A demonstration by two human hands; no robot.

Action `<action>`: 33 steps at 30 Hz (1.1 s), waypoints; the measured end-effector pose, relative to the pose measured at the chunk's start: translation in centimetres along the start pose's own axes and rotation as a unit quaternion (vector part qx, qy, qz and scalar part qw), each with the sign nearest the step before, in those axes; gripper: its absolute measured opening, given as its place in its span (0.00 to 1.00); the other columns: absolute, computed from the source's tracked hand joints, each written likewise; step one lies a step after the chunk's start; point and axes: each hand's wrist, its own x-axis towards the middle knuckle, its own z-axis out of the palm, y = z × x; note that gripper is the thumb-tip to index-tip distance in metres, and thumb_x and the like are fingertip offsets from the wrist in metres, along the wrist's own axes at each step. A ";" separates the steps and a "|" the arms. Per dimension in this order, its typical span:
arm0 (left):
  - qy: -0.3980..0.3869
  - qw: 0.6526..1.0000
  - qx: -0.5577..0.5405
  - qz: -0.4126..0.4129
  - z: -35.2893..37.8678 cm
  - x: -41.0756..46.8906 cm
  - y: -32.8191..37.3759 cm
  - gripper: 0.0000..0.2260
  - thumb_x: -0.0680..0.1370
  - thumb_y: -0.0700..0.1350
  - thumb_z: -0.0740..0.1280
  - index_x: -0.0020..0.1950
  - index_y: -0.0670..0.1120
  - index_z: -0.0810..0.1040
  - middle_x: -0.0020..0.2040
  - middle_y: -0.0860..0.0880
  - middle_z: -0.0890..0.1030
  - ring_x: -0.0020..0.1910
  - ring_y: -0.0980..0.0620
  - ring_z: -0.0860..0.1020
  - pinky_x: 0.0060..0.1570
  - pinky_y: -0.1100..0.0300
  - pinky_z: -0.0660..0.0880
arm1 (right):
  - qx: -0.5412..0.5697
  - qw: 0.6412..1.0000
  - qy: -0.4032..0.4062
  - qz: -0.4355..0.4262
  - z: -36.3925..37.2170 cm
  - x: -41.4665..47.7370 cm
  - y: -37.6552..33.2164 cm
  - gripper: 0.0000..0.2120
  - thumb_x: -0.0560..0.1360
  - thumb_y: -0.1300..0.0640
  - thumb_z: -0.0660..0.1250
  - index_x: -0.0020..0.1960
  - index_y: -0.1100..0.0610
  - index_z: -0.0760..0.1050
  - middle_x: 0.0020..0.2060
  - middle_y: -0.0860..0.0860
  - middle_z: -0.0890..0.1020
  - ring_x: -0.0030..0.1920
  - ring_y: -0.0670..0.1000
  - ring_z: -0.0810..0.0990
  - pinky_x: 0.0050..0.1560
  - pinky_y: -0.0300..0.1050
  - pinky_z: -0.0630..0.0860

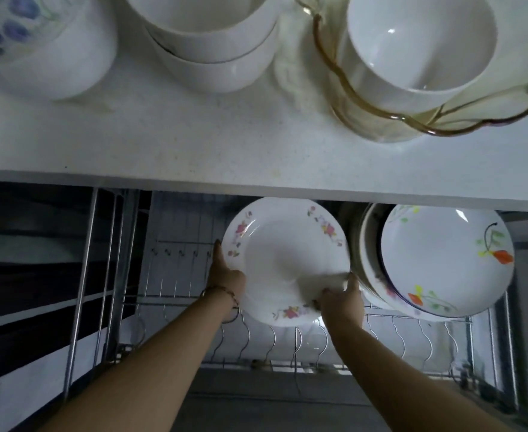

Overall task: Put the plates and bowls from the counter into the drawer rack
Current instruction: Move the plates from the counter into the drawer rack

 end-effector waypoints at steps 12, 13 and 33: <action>-0.068 0.949 0.294 0.085 -2.1 -8.5 4.2 0.19 0.78 0.39 0.57 0.69 0.46 0.68 0.70 0.44 0.68 0.66 0.44 0.71 0.65 0.58 0.69 | -0.207 0.950 -0.228 -0.059 -8.7 -3.4 -0.9 0.19 0.75 0.61 0.61 0.62 0.72 0.72 0.43 0.59 0.75 0.45 0.52 0.72 0.37 0.39 0.68; -0.092 0.936 0.322 0.106 -1.8 -10.2 5.3 0.18 0.79 0.41 0.56 0.68 0.48 0.69 0.71 0.45 0.68 0.65 0.45 0.71 0.63 0.61 0.69 | -0.215 0.947 -0.227 -0.072 -10.4 -3.9 -1.2 0.18 0.76 0.61 0.60 0.61 0.71 0.73 0.44 0.58 0.74 0.45 0.52 0.72 0.39 0.39 0.69; -0.072 0.877 0.353 0.318 24.5 -41.6 21.6 0.13 0.76 0.36 0.57 0.53 0.47 0.79 0.47 0.44 0.79 0.44 0.49 0.74 0.50 0.61 0.75 | -0.429 0.874 -0.038 -0.224 -56.2 -2.0 8.8 0.18 0.79 0.61 0.55 0.67 0.63 0.69 0.67 0.58 0.73 0.67 0.57 0.73 0.67 0.46 0.70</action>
